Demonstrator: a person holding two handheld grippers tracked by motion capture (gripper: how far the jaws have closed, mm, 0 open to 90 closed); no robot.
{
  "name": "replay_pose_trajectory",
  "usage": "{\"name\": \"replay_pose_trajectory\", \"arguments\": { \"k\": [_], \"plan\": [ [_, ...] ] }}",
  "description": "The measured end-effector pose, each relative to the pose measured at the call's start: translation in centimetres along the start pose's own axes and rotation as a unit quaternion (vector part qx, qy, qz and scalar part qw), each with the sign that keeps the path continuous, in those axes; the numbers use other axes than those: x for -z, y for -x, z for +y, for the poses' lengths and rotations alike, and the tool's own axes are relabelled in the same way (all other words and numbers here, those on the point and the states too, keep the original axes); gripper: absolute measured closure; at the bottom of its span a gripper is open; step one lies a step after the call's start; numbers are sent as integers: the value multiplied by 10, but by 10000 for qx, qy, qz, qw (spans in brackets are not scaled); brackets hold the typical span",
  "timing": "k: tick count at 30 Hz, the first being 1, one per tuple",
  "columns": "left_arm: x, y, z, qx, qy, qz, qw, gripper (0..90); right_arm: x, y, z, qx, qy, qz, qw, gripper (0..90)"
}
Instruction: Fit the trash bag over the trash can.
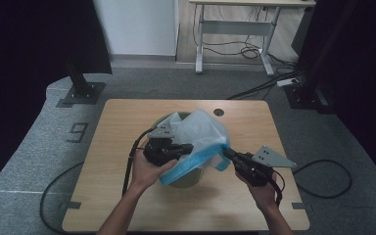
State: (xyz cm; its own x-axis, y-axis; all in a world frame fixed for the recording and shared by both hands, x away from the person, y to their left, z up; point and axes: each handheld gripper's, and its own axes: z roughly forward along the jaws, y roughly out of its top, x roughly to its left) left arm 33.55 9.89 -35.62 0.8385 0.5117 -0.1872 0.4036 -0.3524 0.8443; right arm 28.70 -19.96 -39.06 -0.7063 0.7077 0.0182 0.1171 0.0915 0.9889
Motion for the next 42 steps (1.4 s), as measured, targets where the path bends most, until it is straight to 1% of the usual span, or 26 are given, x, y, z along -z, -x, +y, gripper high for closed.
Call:
{"name": "replay_pose_trajectory", "arguments": {
  "k": [1,2,3,4,5,6,9,11,13,15,18,21,24,26,29,31,33,34,35,38,42],
  "plan": [
    [0,-1,0,44,28,-15,10000,894,0,0,-1,2,6,-11,10000,867],
    [0,-1,0,44,28,-15,10000,896,0,1,-1,-29,17,-21,10000,830],
    [0,-3,1,134,71,-64,9999,897,1,1,-2,-81,21,-33,10000,779],
    [0,-5,1,177,86,-79,9998,897,2,1,-3,-105,36,-57,9999,746],
    [0,-5,1,177,86,-79,9998,897,2,1,-3,-105,36,-57,9999,746],
    [0,-6,1,209,101,-92,9997,897,4,0,-3,-133,55,-94,9999,726],
    [-1,-7,0,243,140,-118,9995,899,15,-3,-7,-121,137,-133,9997,716],
    [-1,-8,0,275,163,-141,9994,898,24,-5,-12,-196,161,-154,9996,712],
    [-1,-9,0,335,198,-192,9991,898,27,-7,-15,-231,164,-108,9995,713],
    [0,-10,0,368,208,-182,9989,898,27,-10,-18,-273,163,-26,9995,715],
    [0,-10,0,408,226,-217,9987,898,24,-15,-20,-268,122,145,9995,719],
    [0,-10,1,406,210,-230,9987,899,15,-17,-22,-241,26,228,9994,719],
    [0,-10,2,381,229,-270,9986,900,4,-14,-23,-263,-17,163,9995,716],
    [0,-10,2,357,227,-276,9987,900,-1,-12,-24,-231,-21,47,9997,702],
    [0,-9,1,313,266,-278,9988,900,-7,-10,-21,-251,54,35,9997,692],
    [1,-7,1,254,306,-219,9990,900,-9,-8,-18,-325,132,47,9994,693],
    [2,-6,1,240,325,-231,9989,900,-9,-8,-17,-335,161,35,9993,695],
    [3,-5,1,239,358,-220,9988,900,-9,-8,-16,-316,171,-29,9994,697],
    [4,-5,1,248,389,-190,9988,900,-10,-9,-14,-149,121,-177,9997,697],
    [5,-6,2,245,383,-172,9988,900,-10,-10,-16,-113,85,-152,9998,700],
    [3,-5,1,209,299,-183,9992,900,-11,-6,-16,-217,170,-143,9995,712]
  ]
}}
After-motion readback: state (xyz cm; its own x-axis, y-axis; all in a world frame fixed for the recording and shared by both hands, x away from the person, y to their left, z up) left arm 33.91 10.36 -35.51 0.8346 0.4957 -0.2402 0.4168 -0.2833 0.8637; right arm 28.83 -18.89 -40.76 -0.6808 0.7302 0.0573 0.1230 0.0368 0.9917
